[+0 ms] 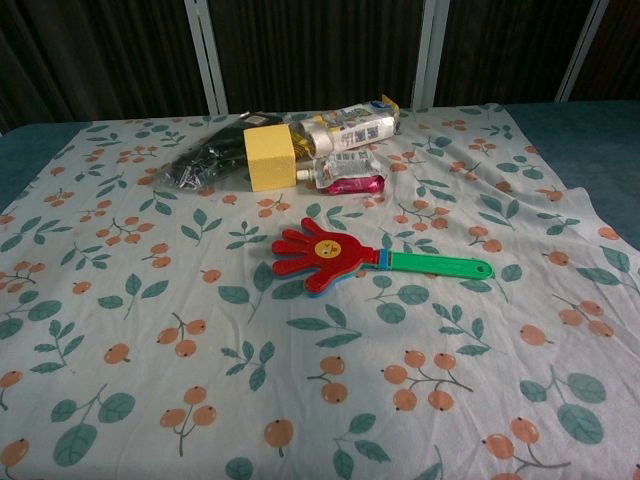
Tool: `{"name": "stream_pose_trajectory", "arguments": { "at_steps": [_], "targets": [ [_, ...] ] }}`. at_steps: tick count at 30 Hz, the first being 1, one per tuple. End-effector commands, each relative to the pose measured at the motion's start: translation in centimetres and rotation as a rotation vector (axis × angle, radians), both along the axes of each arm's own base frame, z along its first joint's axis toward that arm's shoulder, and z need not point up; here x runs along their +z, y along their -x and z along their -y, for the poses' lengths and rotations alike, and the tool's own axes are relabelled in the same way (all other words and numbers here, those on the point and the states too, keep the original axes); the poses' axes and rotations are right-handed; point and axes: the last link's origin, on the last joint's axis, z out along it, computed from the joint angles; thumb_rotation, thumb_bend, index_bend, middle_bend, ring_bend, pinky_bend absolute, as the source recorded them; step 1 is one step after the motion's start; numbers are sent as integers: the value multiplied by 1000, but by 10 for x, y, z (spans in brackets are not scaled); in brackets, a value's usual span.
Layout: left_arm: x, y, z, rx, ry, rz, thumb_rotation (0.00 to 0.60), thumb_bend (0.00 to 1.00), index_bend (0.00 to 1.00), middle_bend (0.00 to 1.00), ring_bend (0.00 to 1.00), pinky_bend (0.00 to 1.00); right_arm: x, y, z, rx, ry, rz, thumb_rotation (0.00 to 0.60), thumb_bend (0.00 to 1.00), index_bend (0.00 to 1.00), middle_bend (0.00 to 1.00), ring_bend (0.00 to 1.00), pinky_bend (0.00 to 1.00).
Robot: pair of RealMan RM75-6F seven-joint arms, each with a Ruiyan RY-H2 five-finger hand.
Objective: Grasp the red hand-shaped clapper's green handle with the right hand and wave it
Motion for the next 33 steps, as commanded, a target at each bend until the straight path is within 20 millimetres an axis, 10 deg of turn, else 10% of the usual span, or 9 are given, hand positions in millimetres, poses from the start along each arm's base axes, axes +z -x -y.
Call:
{"name": "stream_pose_trajectory", "arguments": {
  "at_steps": [1,12,21,33],
  "targets": [
    [0,1,0,5,5,-22,576,395,0,0,0,62,-1,0,0,-2,-3,2,600,283,0,0,0,0],
    [1,0,2,19,33,4,600,411,0,0,0,62,-53,-22,47,9,-41,51,600,283,43,0,0,0],
    [5,-1,5,12,52,42,600,409,0,0,0,71,-122,-86,111,-14,-177,179,600,327,339,0,0,0],
    [10,-2,10,2,59,70,600,406,0,0,0,74,-180,-122,151,-62,-201,111,600,391,506,14,0,0]
  ]
}}
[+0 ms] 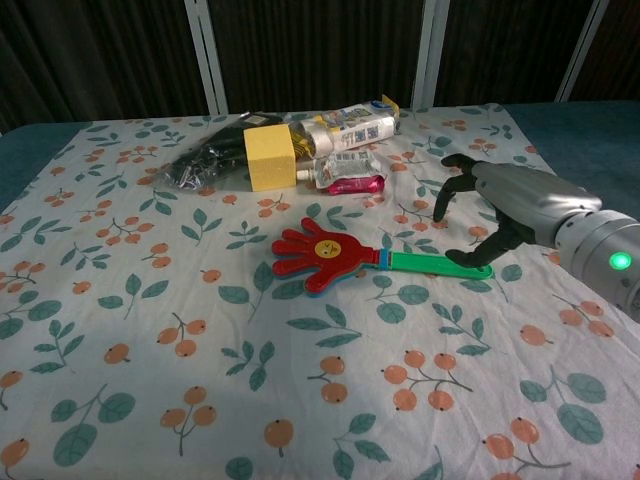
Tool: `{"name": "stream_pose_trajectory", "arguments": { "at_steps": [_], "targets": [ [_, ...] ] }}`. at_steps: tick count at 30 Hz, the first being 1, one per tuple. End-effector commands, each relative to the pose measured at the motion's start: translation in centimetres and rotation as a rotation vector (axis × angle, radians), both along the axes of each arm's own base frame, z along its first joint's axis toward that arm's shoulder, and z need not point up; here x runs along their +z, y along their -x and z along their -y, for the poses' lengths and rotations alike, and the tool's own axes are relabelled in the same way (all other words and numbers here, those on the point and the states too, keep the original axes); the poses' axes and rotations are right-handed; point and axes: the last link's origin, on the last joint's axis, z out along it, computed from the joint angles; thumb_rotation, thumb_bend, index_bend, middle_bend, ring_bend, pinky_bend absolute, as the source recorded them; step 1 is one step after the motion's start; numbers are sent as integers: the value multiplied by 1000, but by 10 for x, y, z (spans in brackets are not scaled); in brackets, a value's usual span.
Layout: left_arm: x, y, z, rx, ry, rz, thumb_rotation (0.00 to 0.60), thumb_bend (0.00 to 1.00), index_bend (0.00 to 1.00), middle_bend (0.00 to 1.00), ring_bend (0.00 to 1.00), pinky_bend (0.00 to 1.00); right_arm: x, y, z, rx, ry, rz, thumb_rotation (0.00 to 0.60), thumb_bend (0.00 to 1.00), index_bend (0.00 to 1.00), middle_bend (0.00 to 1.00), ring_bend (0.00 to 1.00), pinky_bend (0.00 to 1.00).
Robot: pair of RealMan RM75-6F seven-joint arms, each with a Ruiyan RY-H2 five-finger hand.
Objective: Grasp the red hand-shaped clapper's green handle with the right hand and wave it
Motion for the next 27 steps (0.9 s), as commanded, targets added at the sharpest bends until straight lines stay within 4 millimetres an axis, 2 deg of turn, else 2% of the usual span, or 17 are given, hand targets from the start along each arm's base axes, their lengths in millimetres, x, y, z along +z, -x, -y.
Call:
{"name": "stream_pose_trajectory", "arguments": {
  "at_steps": [1,7,27],
  "targets": [
    [1,1,1,8,2,-1,600,406,0,0,0,75,-13,-8,10,-9,-7,-28,600,391,504,14,0,0],
    [2,0,1,1,1,2,600,406,0,0,0,77,-26,-13,14,-36,-44,-23,600,391,501,14,0,0],
    [2,-1,3,-2,7,6,600,409,0,0,0,82,-41,-17,14,-38,-59,-23,600,400,537,33,0,0]
  ]
}}
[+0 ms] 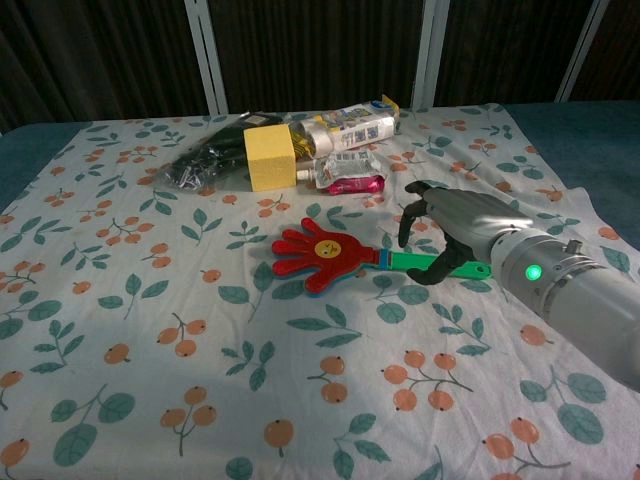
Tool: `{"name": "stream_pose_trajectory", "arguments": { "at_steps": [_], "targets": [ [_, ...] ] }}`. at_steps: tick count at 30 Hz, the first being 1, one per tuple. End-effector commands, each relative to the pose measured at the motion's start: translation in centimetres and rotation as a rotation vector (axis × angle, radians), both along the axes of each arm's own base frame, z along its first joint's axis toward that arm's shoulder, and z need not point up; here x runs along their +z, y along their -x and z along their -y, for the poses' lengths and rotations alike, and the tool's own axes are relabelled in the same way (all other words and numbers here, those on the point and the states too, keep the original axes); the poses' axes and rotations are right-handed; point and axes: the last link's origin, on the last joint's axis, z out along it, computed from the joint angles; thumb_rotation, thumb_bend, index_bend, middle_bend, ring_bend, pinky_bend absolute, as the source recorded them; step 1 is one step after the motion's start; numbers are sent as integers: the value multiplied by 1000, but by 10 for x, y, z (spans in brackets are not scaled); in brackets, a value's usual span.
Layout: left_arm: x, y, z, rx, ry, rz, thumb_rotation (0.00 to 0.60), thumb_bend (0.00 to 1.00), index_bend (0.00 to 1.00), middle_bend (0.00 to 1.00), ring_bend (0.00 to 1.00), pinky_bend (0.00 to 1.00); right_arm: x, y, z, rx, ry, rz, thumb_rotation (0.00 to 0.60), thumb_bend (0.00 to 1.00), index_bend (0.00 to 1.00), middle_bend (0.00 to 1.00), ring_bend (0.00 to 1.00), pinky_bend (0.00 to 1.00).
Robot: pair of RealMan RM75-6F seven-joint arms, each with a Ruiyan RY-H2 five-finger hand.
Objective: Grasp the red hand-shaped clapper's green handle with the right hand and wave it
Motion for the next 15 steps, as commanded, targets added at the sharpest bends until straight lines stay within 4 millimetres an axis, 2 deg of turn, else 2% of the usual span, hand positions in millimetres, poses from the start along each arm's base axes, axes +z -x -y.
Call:
{"name": "stream_pose_trajectory", "arguments": {
  "at_steps": [1,15],
  "targets": [
    [0,0,0,-2,1,3,600,408,0,0,0,82,-1,1,0,-1,1,-4,600,400,538,33,0,0],
    [0,0,1,-5,11,7,600,406,0,0,0,86,-6,4,0,-11,-4,10,600,405,556,44,0,0]
  ]
}}
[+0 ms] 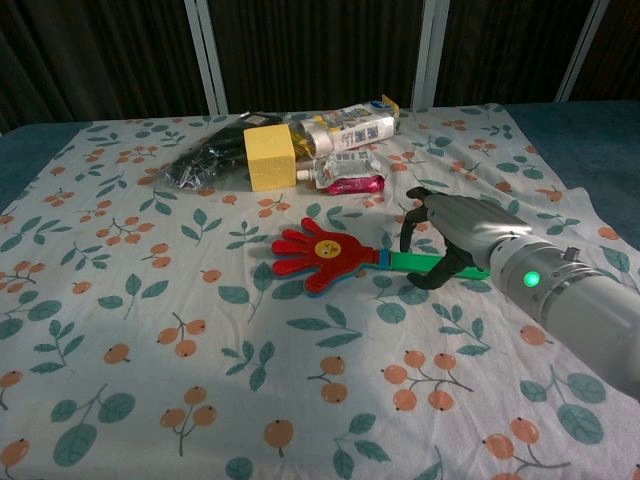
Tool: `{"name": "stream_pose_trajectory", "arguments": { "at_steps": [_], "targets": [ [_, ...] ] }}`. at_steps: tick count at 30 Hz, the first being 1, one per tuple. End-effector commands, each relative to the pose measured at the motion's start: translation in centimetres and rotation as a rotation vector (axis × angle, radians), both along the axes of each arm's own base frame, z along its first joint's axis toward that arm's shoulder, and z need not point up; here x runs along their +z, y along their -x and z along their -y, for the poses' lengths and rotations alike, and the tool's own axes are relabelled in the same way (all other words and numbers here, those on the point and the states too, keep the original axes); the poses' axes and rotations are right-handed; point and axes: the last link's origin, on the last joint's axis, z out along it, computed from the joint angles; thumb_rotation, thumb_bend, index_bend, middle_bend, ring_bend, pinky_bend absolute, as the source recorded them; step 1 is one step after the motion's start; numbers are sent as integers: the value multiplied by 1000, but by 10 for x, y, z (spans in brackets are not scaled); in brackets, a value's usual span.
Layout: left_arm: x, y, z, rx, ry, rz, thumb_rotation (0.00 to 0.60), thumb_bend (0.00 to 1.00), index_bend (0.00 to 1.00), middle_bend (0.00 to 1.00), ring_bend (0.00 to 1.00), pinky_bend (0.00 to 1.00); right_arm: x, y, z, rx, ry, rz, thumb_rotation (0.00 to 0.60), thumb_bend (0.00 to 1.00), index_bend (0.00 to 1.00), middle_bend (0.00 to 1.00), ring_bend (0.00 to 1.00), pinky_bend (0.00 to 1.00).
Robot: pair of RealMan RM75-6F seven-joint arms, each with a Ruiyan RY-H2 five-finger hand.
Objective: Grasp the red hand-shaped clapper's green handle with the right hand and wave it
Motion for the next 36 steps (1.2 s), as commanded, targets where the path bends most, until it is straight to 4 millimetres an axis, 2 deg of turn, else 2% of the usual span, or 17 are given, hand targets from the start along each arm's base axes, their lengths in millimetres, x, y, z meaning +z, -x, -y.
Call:
{"name": "stream_pose_trajectory", "arguments": {
  "at_steps": [1,13,19,21,25,28,30,36],
  "targets": [
    [0,0,0,0,0,1,600,406,0,0,0,87,-1,0,0,-1,1,4,600,406,558,47,0,0],
    [1,1,-1,6,3,7,600,406,0,0,0,95,-3,0,3,8,28,17,600,423,617,97,0,0],
    [1,1,-1,6,4,6,600,406,0,0,0,95,-2,-2,3,22,48,29,600,438,674,182,6,4],
    [1,1,-1,6,2,6,600,404,0,0,0,95,0,-2,4,28,59,44,600,450,700,232,48,52],
    [1,0,-1,6,2,8,600,404,0,0,0,98,1,-2,4,29,69,64,600,465,743,358,285,370],
    [1,1,-2,6,2,6,600,404,0,0,0,100,0,-2,5,31,75,70,600,467,753,419,404,510],
    [1,1,-2,6,1,6,600,403,0,0,0,100,0,-2,5,33,82,75,600,470,767,453,470,578],
    [1,1,-2,8,1,5,600,404,0,0,0,101,0,-1,5,26,84,86,600,479,802,555,616,687]
  ]
}}
